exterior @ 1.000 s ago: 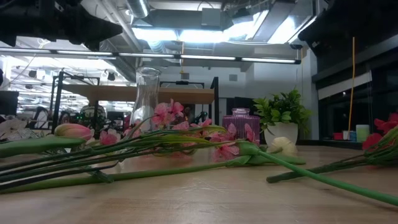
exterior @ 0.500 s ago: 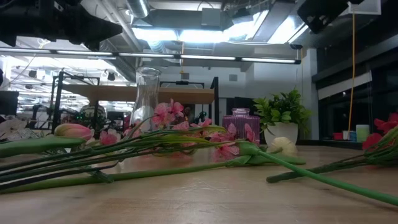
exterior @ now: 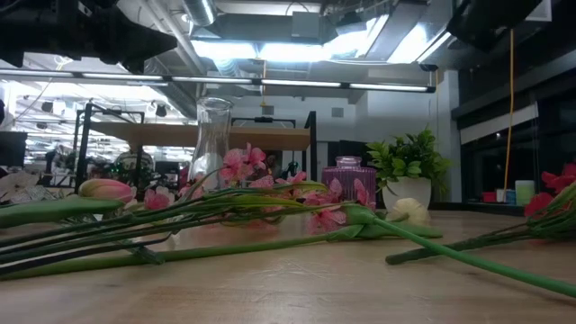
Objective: Pick and place flowers into a vace then onto a shelf
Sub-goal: Put the red flowers into the transparent vase
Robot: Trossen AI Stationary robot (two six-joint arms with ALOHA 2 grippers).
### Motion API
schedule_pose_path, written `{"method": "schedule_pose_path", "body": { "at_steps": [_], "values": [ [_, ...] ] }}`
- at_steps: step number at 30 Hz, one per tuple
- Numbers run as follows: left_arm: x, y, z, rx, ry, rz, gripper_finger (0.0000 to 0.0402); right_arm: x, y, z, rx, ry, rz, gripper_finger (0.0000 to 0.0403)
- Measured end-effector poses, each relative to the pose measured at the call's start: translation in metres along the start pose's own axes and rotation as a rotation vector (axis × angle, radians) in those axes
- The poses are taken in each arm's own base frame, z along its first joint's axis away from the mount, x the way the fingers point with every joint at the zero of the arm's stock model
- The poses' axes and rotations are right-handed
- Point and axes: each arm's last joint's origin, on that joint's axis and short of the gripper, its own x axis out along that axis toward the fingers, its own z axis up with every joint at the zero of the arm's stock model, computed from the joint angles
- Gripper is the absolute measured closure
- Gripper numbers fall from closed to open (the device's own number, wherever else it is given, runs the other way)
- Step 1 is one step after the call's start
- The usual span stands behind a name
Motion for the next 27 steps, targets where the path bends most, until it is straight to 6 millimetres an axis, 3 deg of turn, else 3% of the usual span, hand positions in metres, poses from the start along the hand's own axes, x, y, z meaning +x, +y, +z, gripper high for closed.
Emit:
{"method": "schedule_pose_path", "body": {
  "at_steps": [5, 13, 27],
  "values": [
    [0.000, 0.000, 0.000, 0.000, 0.000, 0.000, 0.0398, 0.001, 0.003, 0.004, 0.044, 0.073, -0.070, 0.0400],
    [0.000, 0.000, 0.000, 0.000, 0.001, 0.000, 0.0398, 0.002, 0.017, 0.008, -0.028, 0.202, -0.147, 0.0400],
    [0.000, 0.000, 0.000, 0.000, 0.000, 0.000, 0.0398, 0.006, 0.021, 0.005, -0.090, 0.222, -0.146, 0.0400]
  ]
}}
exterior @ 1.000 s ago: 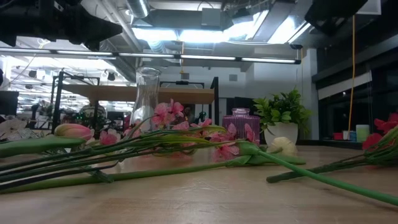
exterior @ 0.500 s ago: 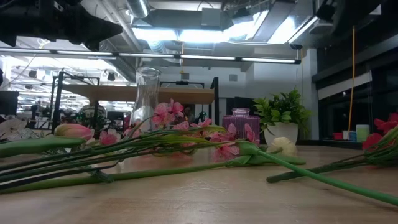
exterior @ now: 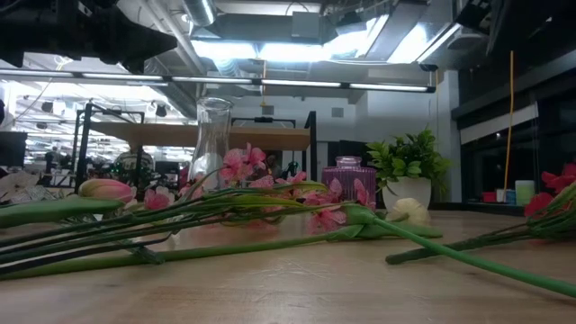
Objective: Pick and place flowers into a vace then onto a shelf
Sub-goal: Put the red flowers into the transparent vase
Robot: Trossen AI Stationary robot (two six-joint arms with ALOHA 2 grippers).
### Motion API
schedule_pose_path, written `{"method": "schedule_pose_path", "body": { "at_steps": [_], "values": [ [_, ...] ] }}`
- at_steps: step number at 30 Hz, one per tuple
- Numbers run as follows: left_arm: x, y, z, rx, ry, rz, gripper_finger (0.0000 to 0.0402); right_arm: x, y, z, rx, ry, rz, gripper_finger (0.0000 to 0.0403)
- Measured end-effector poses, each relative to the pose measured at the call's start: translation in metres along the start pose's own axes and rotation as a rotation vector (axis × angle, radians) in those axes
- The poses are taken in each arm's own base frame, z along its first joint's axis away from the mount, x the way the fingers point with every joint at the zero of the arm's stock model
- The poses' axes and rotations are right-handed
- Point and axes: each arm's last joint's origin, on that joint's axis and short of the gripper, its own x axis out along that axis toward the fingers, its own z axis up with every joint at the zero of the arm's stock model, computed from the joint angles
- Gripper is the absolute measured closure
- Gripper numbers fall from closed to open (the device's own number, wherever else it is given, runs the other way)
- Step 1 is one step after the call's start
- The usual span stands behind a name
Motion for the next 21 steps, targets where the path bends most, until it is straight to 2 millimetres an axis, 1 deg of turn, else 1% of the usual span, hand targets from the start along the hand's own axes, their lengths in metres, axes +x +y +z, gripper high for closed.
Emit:
{"method": "schedule_pose_path", "body": {
  "at_steps": [14, 17, 21],
  "values": [
    [0.0000, 0.0000, 0.0000, 0.000, 0.000, 0.000, 0.0398, -0.0001, -0.0002, 0.0003, -0.006, -0.005, -0.005, 0.0396],
    [0.0000, 0.0000, -0.0001, -0.005, 0.001, 0.000, 0.0398, -0.0001, -0.0002, 0.0003, -0.004, -0.006, -0.005, 0.0377],
    [0.0000, -0.0001, -0.0010, -0.052, 0.010, -0.001, 0.0398, 0.0030, 0.0000, -0.0009, 0.019, -0.003, -0.010, 0.0337]
  ]
}}
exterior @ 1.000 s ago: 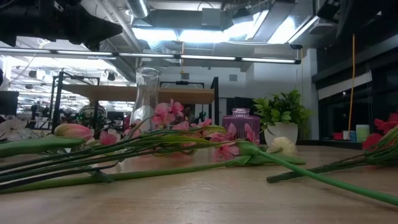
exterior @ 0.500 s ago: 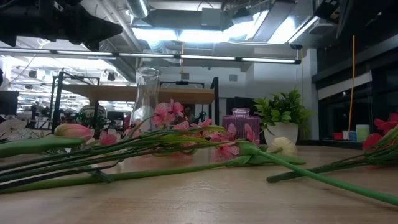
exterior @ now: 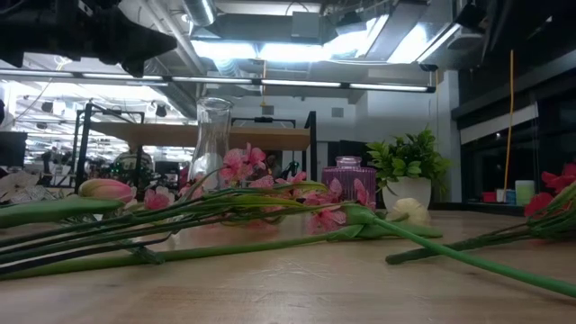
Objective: Pick and place flowers into a vace then onto a shelf
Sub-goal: Put the red flowers into the transparent vase
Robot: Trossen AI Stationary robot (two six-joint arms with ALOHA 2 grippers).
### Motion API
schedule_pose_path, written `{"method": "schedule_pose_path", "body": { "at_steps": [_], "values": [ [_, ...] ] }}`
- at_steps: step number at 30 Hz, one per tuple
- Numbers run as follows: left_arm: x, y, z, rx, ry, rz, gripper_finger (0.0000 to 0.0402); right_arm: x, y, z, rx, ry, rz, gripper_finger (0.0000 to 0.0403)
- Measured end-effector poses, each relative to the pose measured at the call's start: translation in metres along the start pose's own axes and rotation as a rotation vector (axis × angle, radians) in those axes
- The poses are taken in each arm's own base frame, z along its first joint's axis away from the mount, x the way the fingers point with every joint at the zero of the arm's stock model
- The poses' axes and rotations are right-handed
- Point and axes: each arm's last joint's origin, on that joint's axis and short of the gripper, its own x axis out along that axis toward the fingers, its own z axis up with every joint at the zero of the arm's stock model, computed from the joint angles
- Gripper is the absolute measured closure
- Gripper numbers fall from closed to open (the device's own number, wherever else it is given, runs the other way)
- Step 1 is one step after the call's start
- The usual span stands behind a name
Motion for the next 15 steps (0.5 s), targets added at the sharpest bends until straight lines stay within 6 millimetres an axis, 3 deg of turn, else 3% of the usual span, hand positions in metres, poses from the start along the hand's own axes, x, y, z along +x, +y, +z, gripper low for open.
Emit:
{"method": "schedule_pose_path", "body": {
  "at_steps": [8, 15],
  "values": [
    [0.000, 0.000, -0.004, 0.005, 0.037, -0.001, 0.0398, 0.023, -0.005, -0.020, -0.054, 0.065, -0.050, 0.0254],
    [0.000, 0.000, -0.004, 0.005, 0.036, -0.001, 0.0398, 0.044, -0.013, -0.040, -0.070, 0.099, -0.076, 0.0215]
  ]
}}
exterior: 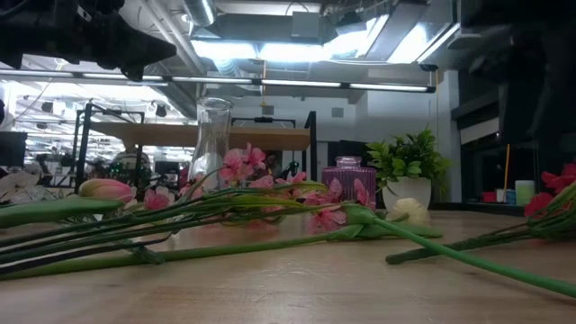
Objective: Pick and place flowers into a vace then onto a shelf
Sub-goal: Put the red flowers into the transparent vase
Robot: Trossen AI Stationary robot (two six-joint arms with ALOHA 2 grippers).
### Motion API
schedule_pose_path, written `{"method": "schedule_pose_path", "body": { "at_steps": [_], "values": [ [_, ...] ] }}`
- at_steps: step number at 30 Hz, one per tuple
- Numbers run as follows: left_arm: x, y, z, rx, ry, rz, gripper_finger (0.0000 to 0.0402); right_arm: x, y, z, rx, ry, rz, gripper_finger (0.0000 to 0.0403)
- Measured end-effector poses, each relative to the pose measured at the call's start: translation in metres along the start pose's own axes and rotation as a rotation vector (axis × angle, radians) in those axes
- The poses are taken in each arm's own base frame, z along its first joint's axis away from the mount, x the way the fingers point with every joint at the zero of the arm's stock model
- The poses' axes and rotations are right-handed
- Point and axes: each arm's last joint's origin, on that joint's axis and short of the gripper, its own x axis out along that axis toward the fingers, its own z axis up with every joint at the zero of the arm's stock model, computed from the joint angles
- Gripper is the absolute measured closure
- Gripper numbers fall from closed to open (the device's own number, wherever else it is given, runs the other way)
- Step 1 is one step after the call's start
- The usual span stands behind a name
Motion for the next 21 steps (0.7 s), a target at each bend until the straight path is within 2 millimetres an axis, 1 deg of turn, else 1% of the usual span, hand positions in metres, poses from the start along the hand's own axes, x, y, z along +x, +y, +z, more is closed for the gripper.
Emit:
{"method": "schedule_pose_path", "body": {
  "at_steps": [6, 11, 16, 21],
  "values": [
    [0.000, 0.000, 0.000, 0.000, 0.000, 0.000, 0.0398, 0.016, -0.002, -0.010, 0.004, -0.010, 0.008, 0.0211],
    [0.000, 0.000, 0.000, 0.000, -0.001, 0.000, 0.0398, 0.024, -0.002, -0.015, 0.015, -0.039, 0.031, 0.0212],
    [0.000, 0.000, 0.000, 0.000, -0.001, 0.000, 0.0398, 0.031, -0.004, -0.021, 0.017, -0.035, 0.028, 0.0212],
    [0.000, 0.000, 0.000, 0.000, 0.000, 0.000, 0.0398, 0.033, -0.004, -0.022, 0.018, -0.038, 0.030, 0.0212]
  ]
}}
